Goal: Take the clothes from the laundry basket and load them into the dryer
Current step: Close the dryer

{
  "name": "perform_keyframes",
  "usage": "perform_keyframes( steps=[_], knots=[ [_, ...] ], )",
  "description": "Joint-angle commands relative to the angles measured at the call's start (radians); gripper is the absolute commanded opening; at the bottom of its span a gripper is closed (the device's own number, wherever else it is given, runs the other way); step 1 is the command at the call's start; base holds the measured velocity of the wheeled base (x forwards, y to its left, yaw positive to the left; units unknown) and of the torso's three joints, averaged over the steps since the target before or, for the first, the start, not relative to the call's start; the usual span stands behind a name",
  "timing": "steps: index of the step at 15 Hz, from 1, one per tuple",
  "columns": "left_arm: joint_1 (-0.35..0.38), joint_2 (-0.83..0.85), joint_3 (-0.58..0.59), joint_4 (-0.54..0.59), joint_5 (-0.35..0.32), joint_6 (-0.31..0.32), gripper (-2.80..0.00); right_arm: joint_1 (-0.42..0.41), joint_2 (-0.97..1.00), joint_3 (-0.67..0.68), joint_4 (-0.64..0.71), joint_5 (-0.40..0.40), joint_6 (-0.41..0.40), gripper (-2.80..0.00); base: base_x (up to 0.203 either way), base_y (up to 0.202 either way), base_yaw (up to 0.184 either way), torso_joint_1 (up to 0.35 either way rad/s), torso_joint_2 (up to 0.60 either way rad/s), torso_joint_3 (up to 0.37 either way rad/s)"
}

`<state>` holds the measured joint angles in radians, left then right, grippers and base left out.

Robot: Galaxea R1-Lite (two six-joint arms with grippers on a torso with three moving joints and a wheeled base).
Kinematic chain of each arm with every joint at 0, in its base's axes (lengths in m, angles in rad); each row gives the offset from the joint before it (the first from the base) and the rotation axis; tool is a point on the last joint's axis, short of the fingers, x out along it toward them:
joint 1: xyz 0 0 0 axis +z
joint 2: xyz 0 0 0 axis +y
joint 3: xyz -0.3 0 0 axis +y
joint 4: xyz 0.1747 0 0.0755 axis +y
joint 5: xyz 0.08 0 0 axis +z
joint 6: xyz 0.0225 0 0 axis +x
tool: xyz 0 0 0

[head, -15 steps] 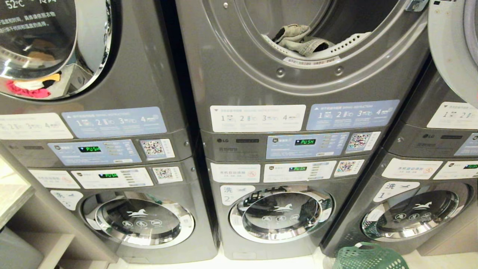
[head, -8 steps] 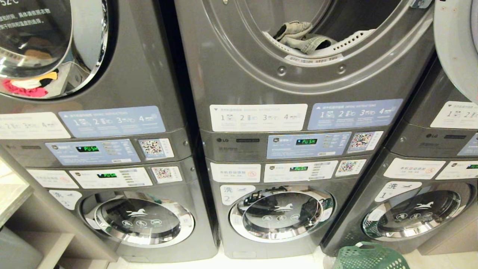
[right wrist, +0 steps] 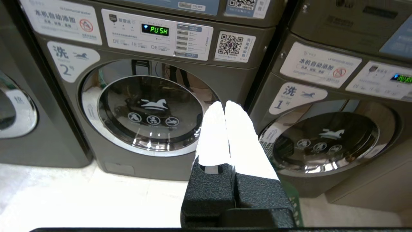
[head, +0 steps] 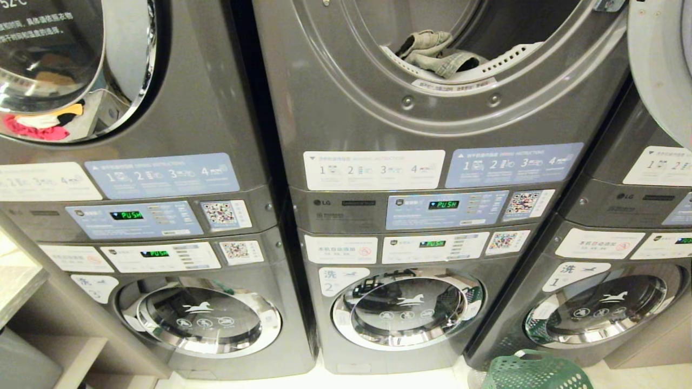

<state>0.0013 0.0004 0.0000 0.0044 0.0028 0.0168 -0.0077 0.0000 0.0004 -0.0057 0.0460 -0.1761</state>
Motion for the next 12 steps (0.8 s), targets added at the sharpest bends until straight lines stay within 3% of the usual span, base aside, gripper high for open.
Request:
perform_keyframes(
  steps=[1, 6, 10, 12],
  knots=[
    [0.000, 0.000, 0.000, 0.000, 0.000, 0.000, -2.80, 0.000, 0.002, 0.000, -0.007, 0.002, -0.013, -2.80, 0.000, 0.000, 0.000, 0.000, 0.00, 0.000],
    [0.000, 0.000, 0.000, 0.000, 0.000, 0.000, -2.80, 0.000, 0.002, 0.000, 0.014, -0.006, 0.014, -2.80, 0.000, 0.000, 0.000, 0.000, 0.00, 0.000],
    [0.000, 0.000, 0.001, 0.000, 0.000, 0.000, -2.80, 0.000, 0.002, -0.004, 0.014, -0.049, 0.203, -2.80, 0.000, 0.000, 0.000, 0.000, 0.00, 0.000],
    [0.000, 0.000, 0.000, 0.000, 0.000, -0.001, -2.80, 0.000, 0.002, -0.003, 0.012, -0.051, 0.202, -2.80, 0.000, 0.000, 0.000, 0.000, 0.00, 0.000]
  ],
)
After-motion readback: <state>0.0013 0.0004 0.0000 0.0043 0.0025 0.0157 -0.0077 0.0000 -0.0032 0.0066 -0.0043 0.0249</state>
